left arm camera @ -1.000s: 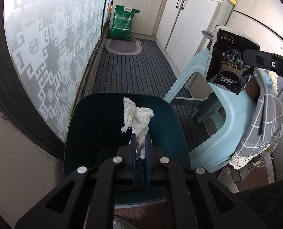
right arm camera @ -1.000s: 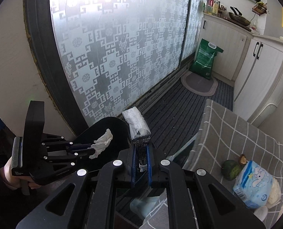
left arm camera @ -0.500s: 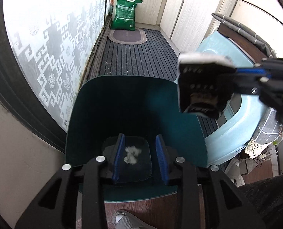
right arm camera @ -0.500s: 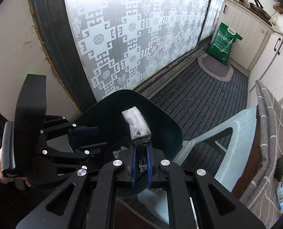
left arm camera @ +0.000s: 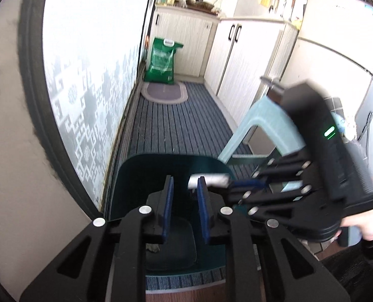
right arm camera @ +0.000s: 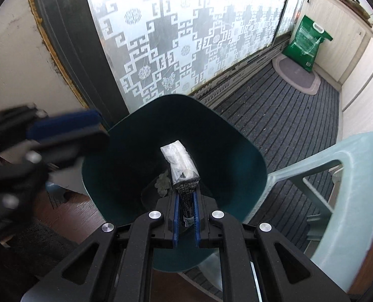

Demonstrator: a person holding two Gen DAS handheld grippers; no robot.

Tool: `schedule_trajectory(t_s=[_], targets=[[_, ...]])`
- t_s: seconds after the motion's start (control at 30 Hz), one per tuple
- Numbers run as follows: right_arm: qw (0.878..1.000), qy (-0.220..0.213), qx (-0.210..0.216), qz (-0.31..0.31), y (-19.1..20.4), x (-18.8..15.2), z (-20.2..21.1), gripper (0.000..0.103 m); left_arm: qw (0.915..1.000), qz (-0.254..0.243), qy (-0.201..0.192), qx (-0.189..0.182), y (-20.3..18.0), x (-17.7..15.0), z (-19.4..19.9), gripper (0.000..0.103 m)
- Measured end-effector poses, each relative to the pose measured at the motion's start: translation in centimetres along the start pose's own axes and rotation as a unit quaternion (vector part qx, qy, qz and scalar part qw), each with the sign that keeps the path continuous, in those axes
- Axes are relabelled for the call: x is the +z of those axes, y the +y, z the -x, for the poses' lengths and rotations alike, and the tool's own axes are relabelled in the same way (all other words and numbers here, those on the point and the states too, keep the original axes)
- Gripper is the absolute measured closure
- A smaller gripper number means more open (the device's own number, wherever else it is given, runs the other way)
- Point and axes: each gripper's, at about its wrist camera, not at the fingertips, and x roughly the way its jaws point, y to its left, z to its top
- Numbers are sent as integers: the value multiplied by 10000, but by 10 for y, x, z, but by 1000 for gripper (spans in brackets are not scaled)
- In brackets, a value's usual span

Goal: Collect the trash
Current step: 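Carry tissue and wrapper to the green bin and open both grippers, then return both tools to the stool and grasp the green lime with the left gripper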

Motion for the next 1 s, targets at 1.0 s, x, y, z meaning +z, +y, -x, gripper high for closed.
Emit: schedule_trajectory(t_s=[1.0], targets=[[9809,-1928,-261,55,2,10,111,81,9788,-6,-1937,-666,-37,39,96,80]])
